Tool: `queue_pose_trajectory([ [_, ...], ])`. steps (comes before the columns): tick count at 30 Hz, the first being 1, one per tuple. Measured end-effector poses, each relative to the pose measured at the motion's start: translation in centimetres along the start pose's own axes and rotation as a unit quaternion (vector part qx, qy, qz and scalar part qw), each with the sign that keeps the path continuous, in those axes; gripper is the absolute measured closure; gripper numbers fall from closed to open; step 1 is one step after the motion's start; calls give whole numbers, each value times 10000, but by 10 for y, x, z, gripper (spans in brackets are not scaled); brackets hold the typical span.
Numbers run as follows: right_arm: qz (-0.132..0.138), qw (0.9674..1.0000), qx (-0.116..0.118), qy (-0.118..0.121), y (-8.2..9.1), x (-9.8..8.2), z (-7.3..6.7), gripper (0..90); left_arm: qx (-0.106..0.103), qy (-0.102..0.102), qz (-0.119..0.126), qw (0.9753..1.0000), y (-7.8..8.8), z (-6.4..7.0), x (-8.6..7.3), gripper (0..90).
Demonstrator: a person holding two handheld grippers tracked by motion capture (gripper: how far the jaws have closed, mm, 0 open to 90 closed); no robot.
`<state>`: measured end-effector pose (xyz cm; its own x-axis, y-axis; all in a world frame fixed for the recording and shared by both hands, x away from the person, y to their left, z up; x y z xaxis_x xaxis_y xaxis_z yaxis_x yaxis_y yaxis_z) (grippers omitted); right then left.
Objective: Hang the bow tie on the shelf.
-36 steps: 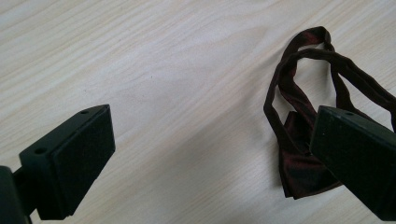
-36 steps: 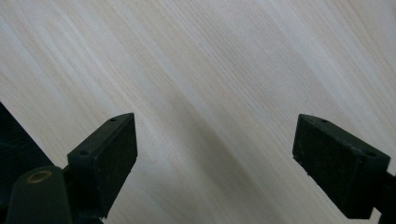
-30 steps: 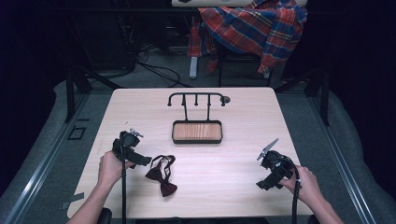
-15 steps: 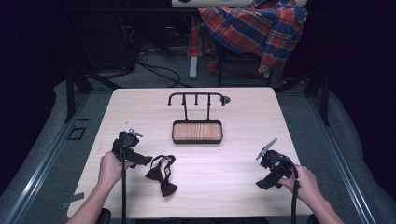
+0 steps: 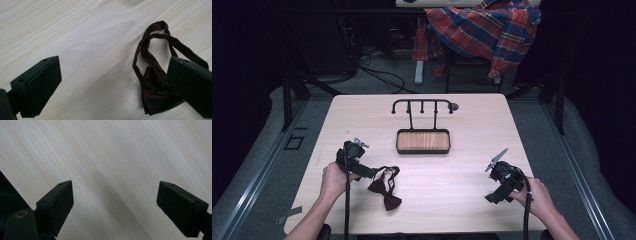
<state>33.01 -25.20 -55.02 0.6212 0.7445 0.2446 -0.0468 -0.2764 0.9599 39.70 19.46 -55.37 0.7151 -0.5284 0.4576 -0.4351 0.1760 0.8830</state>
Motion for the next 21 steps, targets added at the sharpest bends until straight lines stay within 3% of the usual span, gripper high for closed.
queue_pose_trajectory([
  [4, 120, 9999, 22, -66, -2, 1, -2, 137, -40, -11, 7, 10000, -2, 2, 1, 3],
  [5, -20, 10000, -11, 42, 0, 1, -1, 137, -30, -13, 7, 10000, -2, 2, 2, 3],
  [16, -51, 10000, 14, 29, -2, 2, -2, 137, -104, -58, -76, 9999, -11, 8, 7, 5],
  [21, -80, 10000, -13, 37, -2, 2, -1, 137, -162, -138, -94, 9997, -15, 12, 10, 57],
])
Point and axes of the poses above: each handheld gripper's, and its own axes: y roughly backward along the jaws, x roughly out of its top, z roughly to its right, the point moved 4 cm from there along -y, roughly forward along the jaws, and after that the axes turned 7 degrees about x, right-handed, at the moved point
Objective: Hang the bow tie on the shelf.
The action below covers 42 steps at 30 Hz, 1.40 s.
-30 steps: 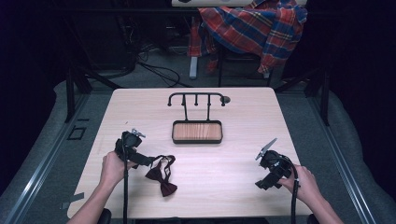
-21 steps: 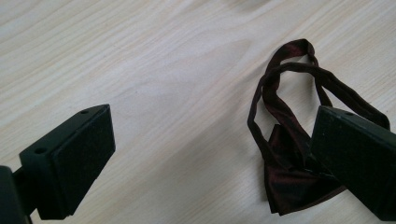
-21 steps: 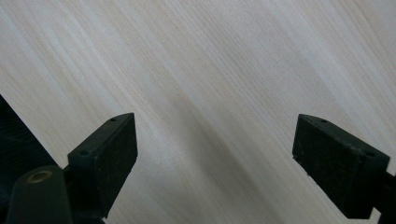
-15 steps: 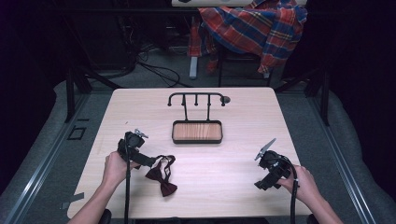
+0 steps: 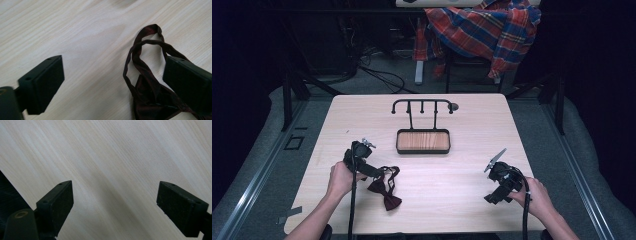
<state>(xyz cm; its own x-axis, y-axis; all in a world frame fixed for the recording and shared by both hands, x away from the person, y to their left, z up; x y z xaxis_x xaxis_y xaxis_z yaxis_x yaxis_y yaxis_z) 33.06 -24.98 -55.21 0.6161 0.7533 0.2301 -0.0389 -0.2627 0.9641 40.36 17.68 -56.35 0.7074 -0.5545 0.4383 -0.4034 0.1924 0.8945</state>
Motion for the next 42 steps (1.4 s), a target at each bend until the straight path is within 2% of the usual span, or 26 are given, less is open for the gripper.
queue_pose_trajectory([
  [3, 127, 9999, 56, -83, -2, 0, 0, 137, -56, -52, -4, 10000, -4, 4, 3, 108],
  [7, 111, 9999, 45, -64, -1, 0, -1, 137, -59, -116, 1, 9999, -7, 7, 5, 178],
  [9, 106, 9999, 78, -60, -1, 0, 0, 137, -23, -202, 81, 9998, -6, 9, 8, 265],
  [11, 32, 10000, 65, -16, 0, 0, 1, 137, -58, -212, 90, 9997, -6, 11, 9, 288],
  [14, 12, 10000, 29, -21, 0, 0, 2, 137, -117, -344, -25, 9993, -11, 16, 11, 353],
  [19, 0, 10000, 5, -25, 1, 0, 1, 137, -62, -379, -128, 9992, -16, 16, 12, 409],
  [23, 18, 10000, 63, -43, -1, 0, 1, 137, -112, -372, -202, 9990, -19, 18, 12, 453],
  [25, 13, 10000, 75, -35, -1, 0, 1, 137, -169, -444, -284, 9985, -21, 19, 13, 481],
  [28, 15, 9999, 92, -38, -1, 0, 1, 138, -158, -447, -303, 9984, -22, 22, 14, 532],
  [31, 13, 10000, 85, -39, 0, -1, 2, 138, -170, -567, -447, 9972, -26, 24, 15, 603],
  [32, 346, 9990, 134, -257, -4, -1, -1, 138, -174, -573, -469, 9971, -26, 24, 15, 613],
  [33, 113, 9998, 125, -113, -1, -1, 1, 138, -190, -577, -482, 9970, -27, 25, 15, 630],
  [35, 29, 9999, 72, -69, 1, -1, 2, 138, -206, -614, -508, 9966, -27, 25, 14, 659],
  [42, 28, 10000, 66, -49, 1, -1, 2, 138, -237, -679, -548, 9959, -27, 26, 13, 798],
])
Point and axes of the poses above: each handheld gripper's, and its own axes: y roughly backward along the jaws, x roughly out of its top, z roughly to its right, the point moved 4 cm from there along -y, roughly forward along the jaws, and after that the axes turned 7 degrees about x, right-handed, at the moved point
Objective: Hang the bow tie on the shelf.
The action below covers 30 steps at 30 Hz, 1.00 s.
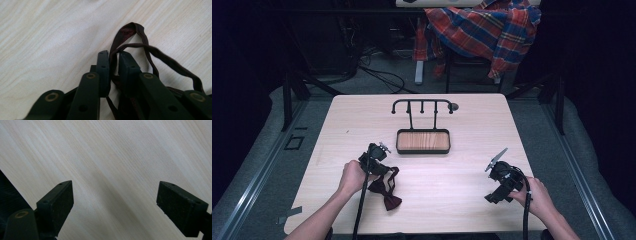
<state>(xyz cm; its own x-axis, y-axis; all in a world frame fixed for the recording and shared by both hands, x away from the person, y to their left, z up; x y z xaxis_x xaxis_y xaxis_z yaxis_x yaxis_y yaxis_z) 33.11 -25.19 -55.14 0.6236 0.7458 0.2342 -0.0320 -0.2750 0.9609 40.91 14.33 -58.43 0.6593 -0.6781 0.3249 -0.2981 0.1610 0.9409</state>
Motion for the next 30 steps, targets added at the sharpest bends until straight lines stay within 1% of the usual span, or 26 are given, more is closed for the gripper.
queue_pose_trajectory([
  [2, 3, 10000, 2, -4, 0, 0, 0, 138, 16, -7, -4, 10000, 0, 0, 0, 823],
  [3, -7, 10000, 4, -24, 0, 0, 0, 138, 73, -23, 5, 10000, 1, 0, 0, 836],
  [8, 42, 10000, 21, -39, 0, 0, 0, 138, 77, -11, 98, 9999, 7, -2, 0, 880],
  [9, 20, 10000, -6, -22, 1, 0, 0, 138, 84, 3, 127, 9999, 8, -2, 0, 883],
  [10, 48, 10000, 20, -30, 1, 0, 0, 138, 119, 5, 154, 9998, 9, -2, 0, 884],
  [12, 149, 9998, 70, -95, -1, -1, -1, 138, 125, 17, 185, 9997, 10, -3, 0, 887],
  [14, 28, 10000, -8, -29, 1, -1, 0, 138, 134, 28, 205, 9997, 11, -3, 0, 888],
  [15, 117, 9999, 37, -81, 0, -1, -1, 138, 146, 54, 259, 9995, 13, -3, 1, 889],
  [17, 132, 9999, 45, -87, 0, -1, -1, 138, 148, 47, 271, 9995, 14, -4, 1, 889],
  [19, 11, 10000, 32, -36, 0, -1, 0, 138, 178, 67, 312, 9993, 17, -5, 0, 890],
  [21, -10, 10000, 40, -26, 0, -1, 1, 138, 189, 76, 333, 9992, 17, -5, 0, 890],
  [22, 24, 10000, 26, -43, 0, -1, 1, 138, 196, 79, 345, 9992, 19, -7, -1, 890],
  [23, 86, 9999, 10, -82, 0, -1, 0, 138, 204, 93, 393, 9990, 21, -8, -1, 890],
  [24, 86, 9999, 10, -82, 0, -1, 0, 138, 204, 93, 393, 9990, 21, -8, -1, 890],
  [25, 5, 10000, 33, -18, 1, -1, 1, 138, 195, 120, 442, 9988, 23, -9, -1, 890],
  [26, -1, 10000, 28, -10, 1, -1, 1, 138, 221, 145, 524, 9983, 27, -10, -1, 890],
  [30, 18, 10000, 15, -17, 2, -1, 1, 137, 271, 189, 693, 9970, 36, -11, -3, 890],
])
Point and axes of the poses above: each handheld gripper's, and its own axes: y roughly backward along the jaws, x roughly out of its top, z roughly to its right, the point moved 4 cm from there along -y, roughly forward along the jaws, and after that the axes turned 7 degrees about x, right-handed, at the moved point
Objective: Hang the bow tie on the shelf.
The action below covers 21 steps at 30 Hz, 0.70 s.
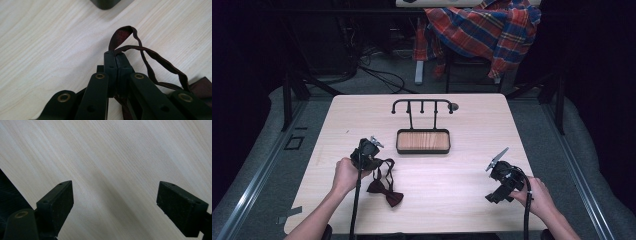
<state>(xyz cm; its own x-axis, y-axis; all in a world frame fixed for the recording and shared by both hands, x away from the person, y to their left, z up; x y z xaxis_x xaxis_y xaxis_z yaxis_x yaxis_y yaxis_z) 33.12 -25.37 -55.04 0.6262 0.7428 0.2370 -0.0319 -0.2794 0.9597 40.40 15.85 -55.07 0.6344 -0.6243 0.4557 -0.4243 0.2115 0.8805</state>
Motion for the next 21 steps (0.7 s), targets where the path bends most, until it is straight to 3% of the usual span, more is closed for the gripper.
queue_pose_trajectory([
  [2, 2, 10000, 0, 3, 0, 0, 0, 138, 4, 6, 59, 10000, 3, 0, 0, 890],
  [3, 145, 9998, 95, -79, -2, 0, -1, 137, -3, 28, 149, 9999, 7, 1, 0, 890],
  [5, -37, 10000, 13, 29, 1, 0, 0, 138, 17, 21, 213, 9998, 12, 1, 0, 890],
  [14, -40, 10000, 14, 39, 1, 0, 0, 137, 22, -80, 428, 9991, 26, 9, 3, 891],
  [16, 76, 10000, 57, -31, -1, 0, -2, 136, 15, -97, 486, 9988, 30, 11, 4, 891],
  [21, 4, 10000, -30, -7, 1, -1, 0, 134, 69, -93, 653, 9978, 41, 13, 5, 892],
])
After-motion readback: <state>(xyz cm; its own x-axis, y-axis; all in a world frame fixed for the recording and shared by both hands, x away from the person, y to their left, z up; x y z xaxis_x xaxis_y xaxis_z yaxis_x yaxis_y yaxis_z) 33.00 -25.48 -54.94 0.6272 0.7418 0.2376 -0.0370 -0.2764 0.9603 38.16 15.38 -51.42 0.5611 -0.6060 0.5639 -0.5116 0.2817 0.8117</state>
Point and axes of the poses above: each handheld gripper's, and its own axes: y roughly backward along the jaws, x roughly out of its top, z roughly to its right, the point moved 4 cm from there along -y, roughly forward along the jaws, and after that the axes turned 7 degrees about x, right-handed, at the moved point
